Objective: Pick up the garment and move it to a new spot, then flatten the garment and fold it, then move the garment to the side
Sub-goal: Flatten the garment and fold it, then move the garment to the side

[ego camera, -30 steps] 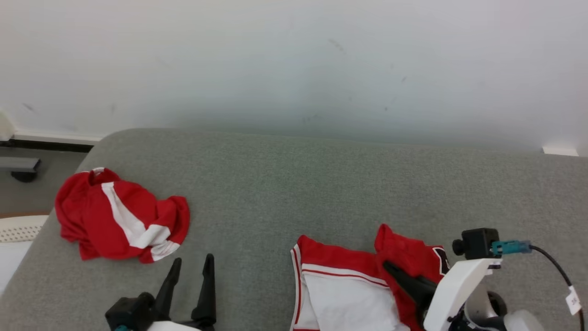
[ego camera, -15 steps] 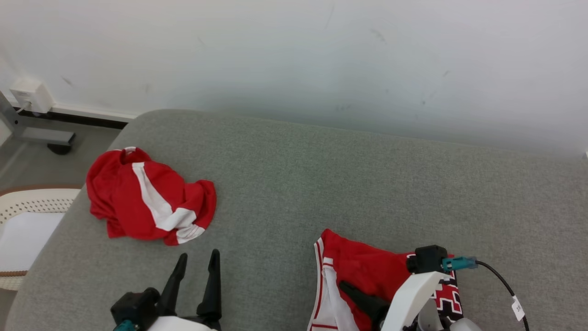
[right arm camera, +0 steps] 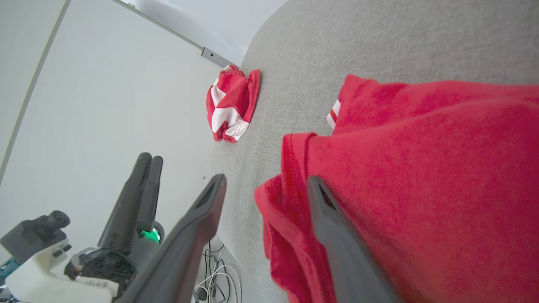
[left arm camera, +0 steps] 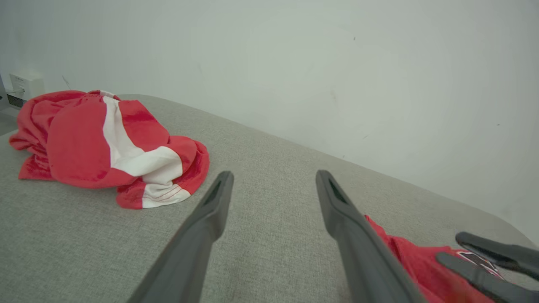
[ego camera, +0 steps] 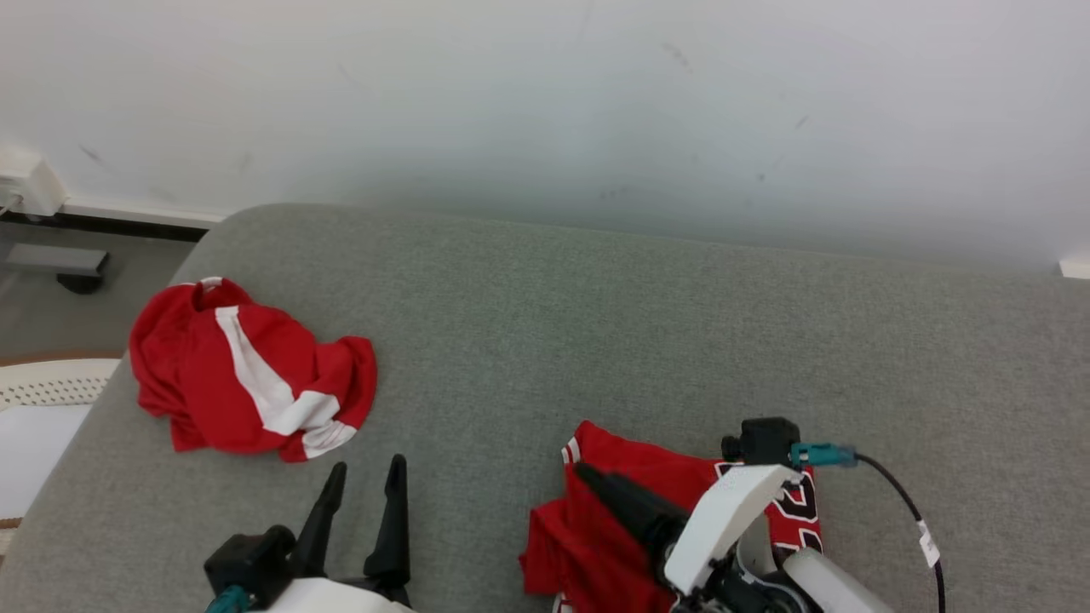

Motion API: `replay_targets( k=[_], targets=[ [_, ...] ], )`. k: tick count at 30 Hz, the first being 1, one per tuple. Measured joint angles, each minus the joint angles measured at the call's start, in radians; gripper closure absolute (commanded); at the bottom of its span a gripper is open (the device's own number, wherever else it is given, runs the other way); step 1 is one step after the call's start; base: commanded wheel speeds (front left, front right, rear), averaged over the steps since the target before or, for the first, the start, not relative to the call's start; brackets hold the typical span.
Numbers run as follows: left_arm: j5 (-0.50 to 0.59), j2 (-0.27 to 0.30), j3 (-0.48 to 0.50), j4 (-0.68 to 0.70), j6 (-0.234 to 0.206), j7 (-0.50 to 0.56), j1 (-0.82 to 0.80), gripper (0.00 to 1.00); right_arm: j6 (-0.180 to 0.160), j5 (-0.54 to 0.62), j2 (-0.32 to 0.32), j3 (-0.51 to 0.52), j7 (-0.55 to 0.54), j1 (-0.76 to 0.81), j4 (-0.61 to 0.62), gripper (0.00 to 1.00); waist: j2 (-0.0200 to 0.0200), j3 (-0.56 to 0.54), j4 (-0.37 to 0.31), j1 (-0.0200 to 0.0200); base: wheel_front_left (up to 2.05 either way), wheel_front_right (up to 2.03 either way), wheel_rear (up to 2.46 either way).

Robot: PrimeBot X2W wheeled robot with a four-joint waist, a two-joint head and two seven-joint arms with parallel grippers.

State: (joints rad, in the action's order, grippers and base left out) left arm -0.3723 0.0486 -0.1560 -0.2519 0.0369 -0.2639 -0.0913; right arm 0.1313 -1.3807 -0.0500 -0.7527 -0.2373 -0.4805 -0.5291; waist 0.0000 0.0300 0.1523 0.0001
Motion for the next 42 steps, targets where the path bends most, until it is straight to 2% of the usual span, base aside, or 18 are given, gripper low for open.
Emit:
replay_targets(
  k=[5,9,16,21,25,32,38,42],
  targets=[
    [-0.001,0.000,0.015,0.005,-0.003,0.000,0.010,0.00,0.000,-0.008,-0.024,0.067,0.098,-0.027,0.112,0.00,0.0000,-0.007,-0.025,0.0000,0.00,0.00,0.00],
    [-0.001,-0.001,0.023,0.012,-0.004,0.000,0.016,0.00,0.000,0.042,-0.130,0.127,0.177,-0.030,0.217,0.00,0.0000,-0.015,-0.049,0.0000,0.00,0.00,0.00],
    [-0.001,-0.001,0.044,0.045,-0.009,0.000,0.031,0.00,0.000,0.314,-0.332,0.207,0.343,0.014,0.312,0.00,0.0000,-0.026,-0.094,-0.0001,0.00,0.00,0.00],
    [0.038,0.000,0.071,0.064,-0.020,0.000,0.031,0.00,0.000,0.529,-0.387,0.278,0.448,0.101,0.331,0.00,0.0000,-0.028,-0.126,-0.0001,0.00,0.00,0.00],
    [0.065,0.000,0.100,0.075,-0.017,0.000,0.030,0.00,0.000,0.693,-0.372,0.362,0.487,0.179,0.331,0.00,0.0000,-0.028,-0.153,-0.0001,0.00,0.00,0.00],
    [0.132,0.000,0.149,0.074,-0.002,0.000,0.036,0.00,0.000,0.899,-0.242,0.502,0.500,0.315,0.308,0.00,0.0000,-0.036,-0.192,-0.0001,0.00,0.00,0.00],
    [0.159,0.000,0.161,0.063,0.005,0.000,0.050,0.00,0.000,0.960,-0.153,0.555,0.500,0.392,0.307,0.00,0.0000,-0.041,-0.202,-0.0001,0.00,0.00,0.00],
    [0.161,0.000,0.159,0.059,0.007,0.000,0.049,0.00,0.000,0.967,-0.135,0.560,0.500,0.400,0.305,0.00,0.0000,-0.041,-0.198,-0.0001,0.00,0.00,0.00]
  ],
)
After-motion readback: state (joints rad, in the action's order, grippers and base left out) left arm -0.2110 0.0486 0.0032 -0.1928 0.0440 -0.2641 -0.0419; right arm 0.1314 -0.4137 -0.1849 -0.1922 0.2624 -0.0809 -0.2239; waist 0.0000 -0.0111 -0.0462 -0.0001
